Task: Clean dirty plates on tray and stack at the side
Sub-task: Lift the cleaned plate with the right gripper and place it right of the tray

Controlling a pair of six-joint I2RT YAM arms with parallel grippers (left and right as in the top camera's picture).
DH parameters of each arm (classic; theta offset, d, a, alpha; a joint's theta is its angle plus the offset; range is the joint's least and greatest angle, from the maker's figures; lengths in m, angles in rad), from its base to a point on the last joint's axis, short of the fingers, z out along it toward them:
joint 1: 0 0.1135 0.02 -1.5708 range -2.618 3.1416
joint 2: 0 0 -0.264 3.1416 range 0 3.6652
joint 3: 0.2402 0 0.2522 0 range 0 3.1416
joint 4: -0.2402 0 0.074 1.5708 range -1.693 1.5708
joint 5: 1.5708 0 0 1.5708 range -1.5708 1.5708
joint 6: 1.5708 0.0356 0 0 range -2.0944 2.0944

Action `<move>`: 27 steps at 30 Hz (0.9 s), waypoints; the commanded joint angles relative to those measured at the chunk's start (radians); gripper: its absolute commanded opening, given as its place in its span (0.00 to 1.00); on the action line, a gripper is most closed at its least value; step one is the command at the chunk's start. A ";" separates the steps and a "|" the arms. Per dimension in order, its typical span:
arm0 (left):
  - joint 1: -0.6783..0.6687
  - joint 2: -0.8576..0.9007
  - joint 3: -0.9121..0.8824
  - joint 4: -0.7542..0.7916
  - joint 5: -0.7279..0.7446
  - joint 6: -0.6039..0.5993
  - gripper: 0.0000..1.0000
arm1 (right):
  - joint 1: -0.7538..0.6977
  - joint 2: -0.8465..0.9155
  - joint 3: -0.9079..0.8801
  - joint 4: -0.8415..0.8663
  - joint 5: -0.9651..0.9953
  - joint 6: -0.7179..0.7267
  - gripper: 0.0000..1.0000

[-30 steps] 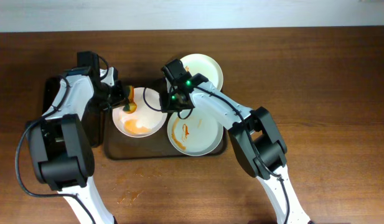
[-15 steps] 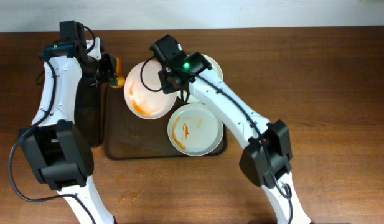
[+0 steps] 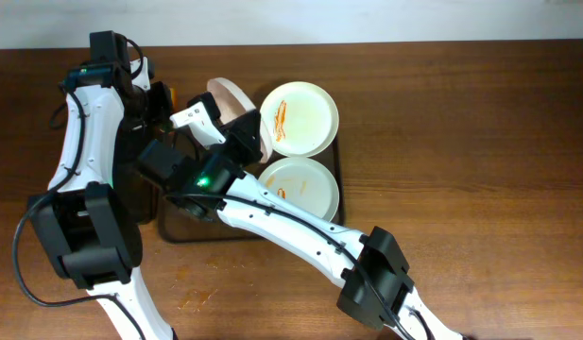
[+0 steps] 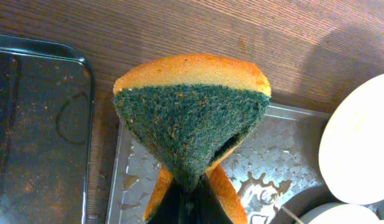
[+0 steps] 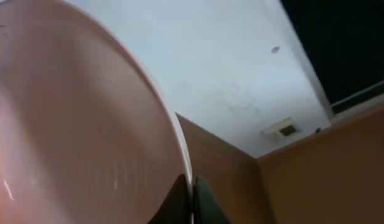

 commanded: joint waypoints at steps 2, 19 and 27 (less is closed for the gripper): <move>0.005 -0.022 0.023 0.002 -0.008 0.001 0.01 | 0.005 -0.021 0.017 0.000 0.118 0.009 0.04; 0.003 -0.022 0.023 -0.018 -0.008 0.001 0.01 | -0.767 -0.206 0.016 -0.377 -1.370 -0.038 0.04; -0.019 -0.022 0.023 -0.016 -0.008 0.001 0.01 | -1.160 -0.204 -0.319 -0.293 -1.375 -0.097 0.04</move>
